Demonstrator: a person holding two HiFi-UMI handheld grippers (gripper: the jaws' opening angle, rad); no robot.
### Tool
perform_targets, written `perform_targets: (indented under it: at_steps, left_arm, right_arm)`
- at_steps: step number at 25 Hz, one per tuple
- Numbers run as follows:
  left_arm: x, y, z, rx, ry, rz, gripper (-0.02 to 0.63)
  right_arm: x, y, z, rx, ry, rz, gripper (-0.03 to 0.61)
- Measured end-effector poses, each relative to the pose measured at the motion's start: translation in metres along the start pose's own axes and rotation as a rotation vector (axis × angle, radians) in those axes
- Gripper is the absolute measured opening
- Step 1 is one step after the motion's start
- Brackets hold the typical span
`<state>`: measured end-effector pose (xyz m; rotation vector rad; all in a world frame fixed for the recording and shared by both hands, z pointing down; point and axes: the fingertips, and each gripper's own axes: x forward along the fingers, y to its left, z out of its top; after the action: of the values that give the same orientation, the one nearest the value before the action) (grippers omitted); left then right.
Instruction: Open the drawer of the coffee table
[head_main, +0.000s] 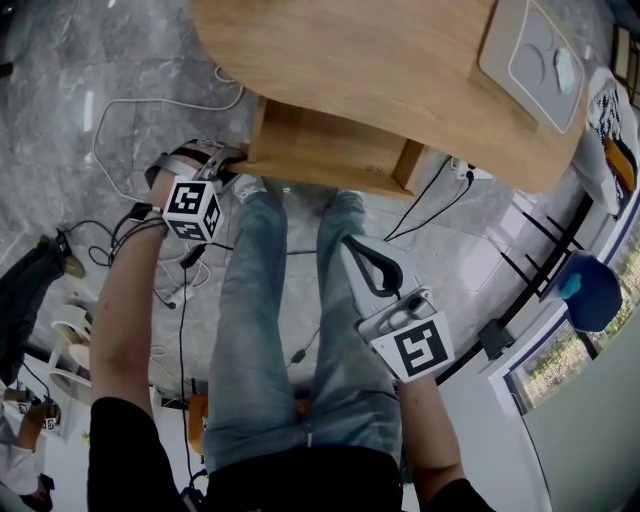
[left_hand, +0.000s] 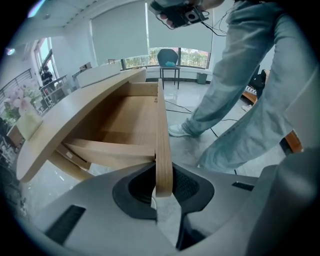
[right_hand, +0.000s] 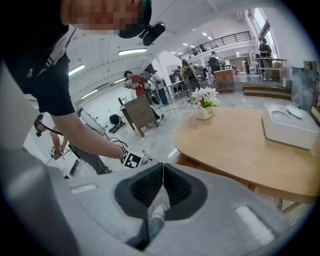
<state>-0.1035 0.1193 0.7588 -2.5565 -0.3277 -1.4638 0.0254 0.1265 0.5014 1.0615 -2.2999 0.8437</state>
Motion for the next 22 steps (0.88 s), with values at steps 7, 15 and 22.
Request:
perform_targets:
  at_steps: [7,15,22]
  left_arm:
    - [0.014,-0.058,-0.019,0.005,0.074,-0.012,0.081]
    - [0.014,-0.066,-0.021,-0.039,0.055,0.053,0.084]
    - [0.015,-0.059,-0.018,-0.105,0.055,0.062,0.090]
  right_arm:
    - [-0.002,-0.004,-0.004,0.004,0.005,-0.001,0.000]
    - [0.003,-0.006,-0.018,0.019,0.025,0.002,0.000]
    - [0.006,-0.005,-0.015,0.026,0.029,0.005,0.000]
